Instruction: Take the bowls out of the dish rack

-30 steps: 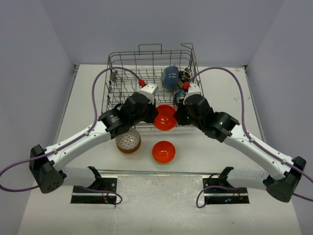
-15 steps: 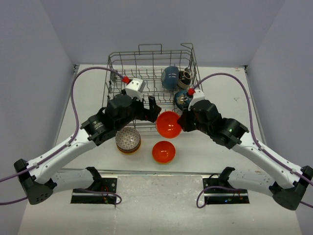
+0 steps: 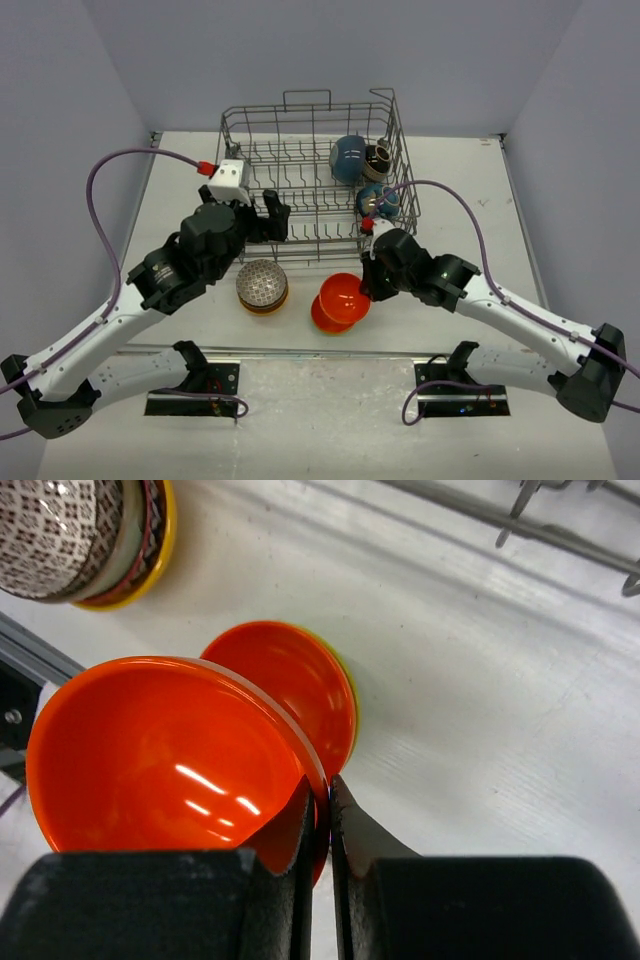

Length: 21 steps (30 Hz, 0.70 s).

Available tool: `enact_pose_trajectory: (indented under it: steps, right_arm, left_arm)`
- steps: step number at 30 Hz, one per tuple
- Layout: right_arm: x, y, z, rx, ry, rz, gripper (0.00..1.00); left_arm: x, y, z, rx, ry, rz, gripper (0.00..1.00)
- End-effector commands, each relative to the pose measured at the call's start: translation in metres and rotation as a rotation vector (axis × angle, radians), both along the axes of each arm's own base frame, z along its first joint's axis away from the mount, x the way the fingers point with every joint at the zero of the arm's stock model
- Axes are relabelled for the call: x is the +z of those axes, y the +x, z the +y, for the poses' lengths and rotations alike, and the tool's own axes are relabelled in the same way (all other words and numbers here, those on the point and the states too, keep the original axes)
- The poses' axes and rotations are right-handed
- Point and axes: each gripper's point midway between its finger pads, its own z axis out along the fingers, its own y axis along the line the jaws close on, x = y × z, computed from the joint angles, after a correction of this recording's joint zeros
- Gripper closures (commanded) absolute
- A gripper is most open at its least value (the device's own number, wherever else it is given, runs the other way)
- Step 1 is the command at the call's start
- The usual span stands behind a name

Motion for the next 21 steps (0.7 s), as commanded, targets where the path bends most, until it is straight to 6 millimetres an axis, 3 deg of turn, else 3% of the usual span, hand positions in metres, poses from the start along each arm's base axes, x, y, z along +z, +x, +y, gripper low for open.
enact_pose_trajectory:
  steps: [1,7,21]
  right_arm:
    - [-0.002,0.001,0.02,0.024,0.054,0.009,1.0]
    - [-0.036,0.009,0.02,-0.006,-0.049,0.059,1.0]
    - [-0.066,0.018,0.025,-0.04,-0.105,0.088,0.99]
  left_arm:
    - [-0.005,0.0,0.017,0.061,0.035,0.002,0.0]
    - [-0.02,-0.002,0.024,0.082,0.074,0.025,0.0]
    - [-0.032,-0.004,0.031,0.095,0.118,0.042,0.0]
